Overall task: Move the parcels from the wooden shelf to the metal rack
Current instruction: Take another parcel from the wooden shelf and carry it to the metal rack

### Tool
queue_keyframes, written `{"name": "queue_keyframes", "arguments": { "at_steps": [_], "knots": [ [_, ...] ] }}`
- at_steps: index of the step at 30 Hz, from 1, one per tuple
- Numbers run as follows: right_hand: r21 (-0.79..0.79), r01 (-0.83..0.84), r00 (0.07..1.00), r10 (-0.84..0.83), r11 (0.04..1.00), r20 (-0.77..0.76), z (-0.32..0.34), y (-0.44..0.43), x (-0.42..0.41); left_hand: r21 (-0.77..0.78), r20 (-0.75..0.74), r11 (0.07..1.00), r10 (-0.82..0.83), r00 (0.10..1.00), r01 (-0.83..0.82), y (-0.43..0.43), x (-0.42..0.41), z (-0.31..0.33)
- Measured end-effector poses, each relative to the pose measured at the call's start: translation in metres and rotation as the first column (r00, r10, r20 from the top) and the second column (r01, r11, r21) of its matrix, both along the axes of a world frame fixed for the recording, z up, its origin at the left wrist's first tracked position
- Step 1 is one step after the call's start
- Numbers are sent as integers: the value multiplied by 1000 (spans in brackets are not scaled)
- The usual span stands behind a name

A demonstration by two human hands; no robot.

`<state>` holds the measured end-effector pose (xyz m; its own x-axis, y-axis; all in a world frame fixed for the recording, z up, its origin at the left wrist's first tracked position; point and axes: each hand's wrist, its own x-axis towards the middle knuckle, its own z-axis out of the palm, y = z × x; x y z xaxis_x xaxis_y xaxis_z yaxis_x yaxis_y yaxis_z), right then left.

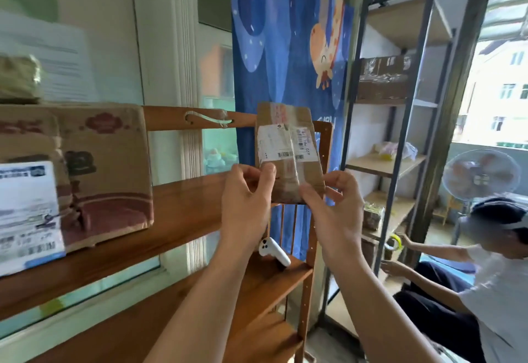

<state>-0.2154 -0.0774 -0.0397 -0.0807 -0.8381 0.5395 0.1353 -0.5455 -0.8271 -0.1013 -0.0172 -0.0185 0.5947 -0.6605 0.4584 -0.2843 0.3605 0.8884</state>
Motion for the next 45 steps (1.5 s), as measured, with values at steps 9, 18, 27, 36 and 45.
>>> {"name": "queue_keyframes", "arguments": {
  "at_steps": [9, 18, 27, 36, 45],
  "knots": [
    [-114, -344, 929, 356, 932, 103, -18, 159, -34, -258, -32, 959, 112, 993, -117, 174, -24, -41],
    [-137, -660, 724, 674, 739, 147, -20, 259, 2, -208, -106, 971, 97, 990, -118, 305, -17, -48],
    [-52, -853, 494, 837, 519, 236, -15, 410, 108, -259, -113, 824, 493, 863, -505, 537, 78, -37],
    [-211, -904, 356, 928, 372, 110, -39, 584, 172, -249, -35, 712, 671, 741, -657, 727, 134, -52],
    [-42, -862, 492, 854, 505, 168, -47, 686, 217, -198, 88, 688, 721, 687, -698, 842, 149, -52]
  ]
}}
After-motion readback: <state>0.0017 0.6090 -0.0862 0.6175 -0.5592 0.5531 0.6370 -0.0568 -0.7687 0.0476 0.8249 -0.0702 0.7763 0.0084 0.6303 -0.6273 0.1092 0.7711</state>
